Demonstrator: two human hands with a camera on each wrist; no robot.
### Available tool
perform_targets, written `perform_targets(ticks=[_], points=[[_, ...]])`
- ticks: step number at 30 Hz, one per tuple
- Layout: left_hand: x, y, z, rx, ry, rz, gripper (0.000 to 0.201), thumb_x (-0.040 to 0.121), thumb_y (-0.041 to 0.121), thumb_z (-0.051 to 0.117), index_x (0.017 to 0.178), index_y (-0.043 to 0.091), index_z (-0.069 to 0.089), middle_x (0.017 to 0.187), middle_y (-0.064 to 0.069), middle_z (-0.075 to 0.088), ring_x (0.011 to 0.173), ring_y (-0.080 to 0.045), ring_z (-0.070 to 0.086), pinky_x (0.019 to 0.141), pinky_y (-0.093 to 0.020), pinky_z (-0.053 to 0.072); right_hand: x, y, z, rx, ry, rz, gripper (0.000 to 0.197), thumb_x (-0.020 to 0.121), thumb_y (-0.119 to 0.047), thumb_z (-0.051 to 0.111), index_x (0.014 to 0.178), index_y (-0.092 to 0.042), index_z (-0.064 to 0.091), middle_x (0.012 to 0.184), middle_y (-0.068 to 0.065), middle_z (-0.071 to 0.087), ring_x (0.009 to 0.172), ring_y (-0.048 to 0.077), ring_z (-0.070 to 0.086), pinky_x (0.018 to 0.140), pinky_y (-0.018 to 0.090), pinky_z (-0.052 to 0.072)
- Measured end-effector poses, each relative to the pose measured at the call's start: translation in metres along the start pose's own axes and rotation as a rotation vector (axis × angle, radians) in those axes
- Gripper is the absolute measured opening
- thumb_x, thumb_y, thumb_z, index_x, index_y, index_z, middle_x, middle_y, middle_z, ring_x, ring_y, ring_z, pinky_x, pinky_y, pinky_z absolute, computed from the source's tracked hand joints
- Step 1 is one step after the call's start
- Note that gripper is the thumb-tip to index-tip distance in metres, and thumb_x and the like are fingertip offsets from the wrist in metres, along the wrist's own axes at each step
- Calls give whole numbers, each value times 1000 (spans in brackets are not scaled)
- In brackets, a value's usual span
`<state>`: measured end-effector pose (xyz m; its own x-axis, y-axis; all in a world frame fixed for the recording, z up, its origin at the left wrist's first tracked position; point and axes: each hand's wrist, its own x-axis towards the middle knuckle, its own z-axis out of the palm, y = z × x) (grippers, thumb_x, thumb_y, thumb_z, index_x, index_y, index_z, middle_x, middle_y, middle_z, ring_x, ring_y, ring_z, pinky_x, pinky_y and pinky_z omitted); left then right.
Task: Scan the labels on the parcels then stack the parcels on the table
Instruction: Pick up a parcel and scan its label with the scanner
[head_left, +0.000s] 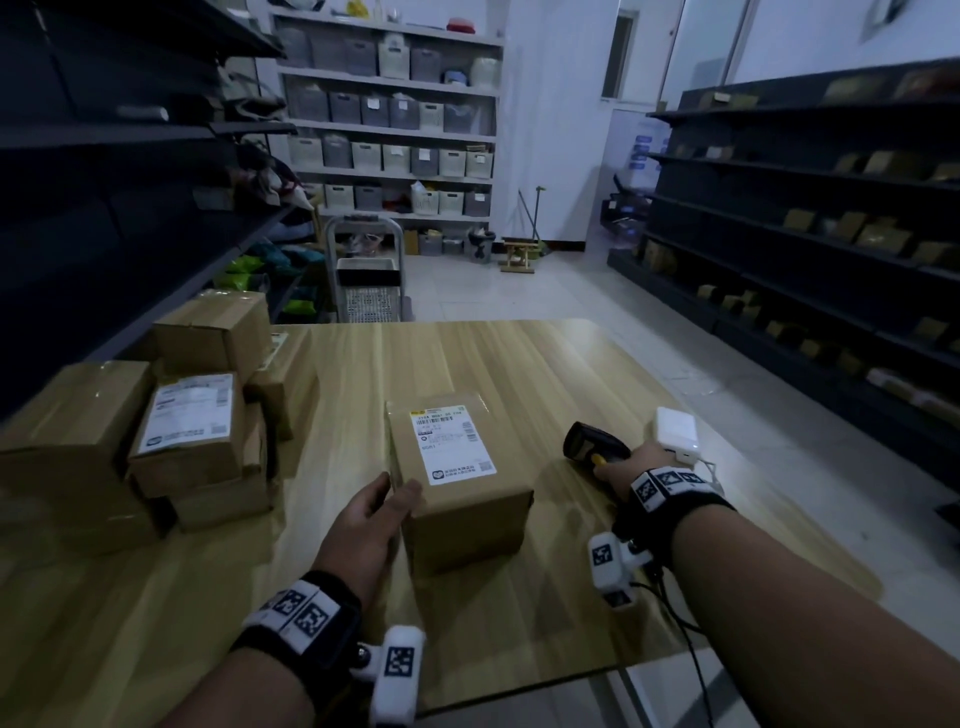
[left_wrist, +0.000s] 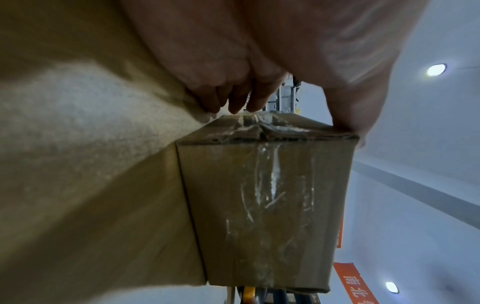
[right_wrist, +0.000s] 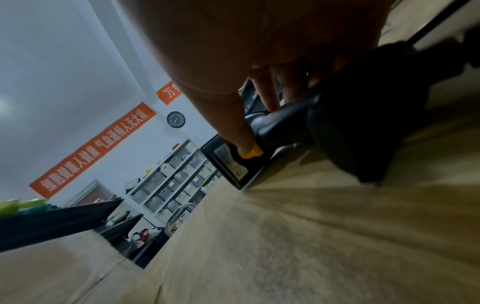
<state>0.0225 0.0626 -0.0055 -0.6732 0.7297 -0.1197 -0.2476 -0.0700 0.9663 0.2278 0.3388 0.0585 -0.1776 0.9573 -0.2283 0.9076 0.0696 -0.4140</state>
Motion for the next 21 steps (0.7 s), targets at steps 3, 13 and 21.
perform_targets(ticks=[3,13,21], points=[[4,-4,-4,8,23,-2,126,48,89,90,153,26,60,132,7,79,125,-20,74,119,-49,50,-6,1,-5,-31,-17,2,46,89,-51,81,81,-11,61,77,6,63,69,23,61,59,30,44],[-13,13,6,107,25,14,43,83,58,74,120,37,70,102,17,85,112,-16,77,110,-43,55,-41,-32,-17,974,-340,42,27,87,-16,81,99,1,65,80,15,65,67,36,72,78,55,64],[-12,11,1,113,-46,5,85,58,89,82,127,41,78,118,13,84,117,-14,76,111,-42,53,-87,-61,-1,1118,-562,-55,30,89,-13,68,115,-1,63,102,22,76,86,38,75,90,62,59]])
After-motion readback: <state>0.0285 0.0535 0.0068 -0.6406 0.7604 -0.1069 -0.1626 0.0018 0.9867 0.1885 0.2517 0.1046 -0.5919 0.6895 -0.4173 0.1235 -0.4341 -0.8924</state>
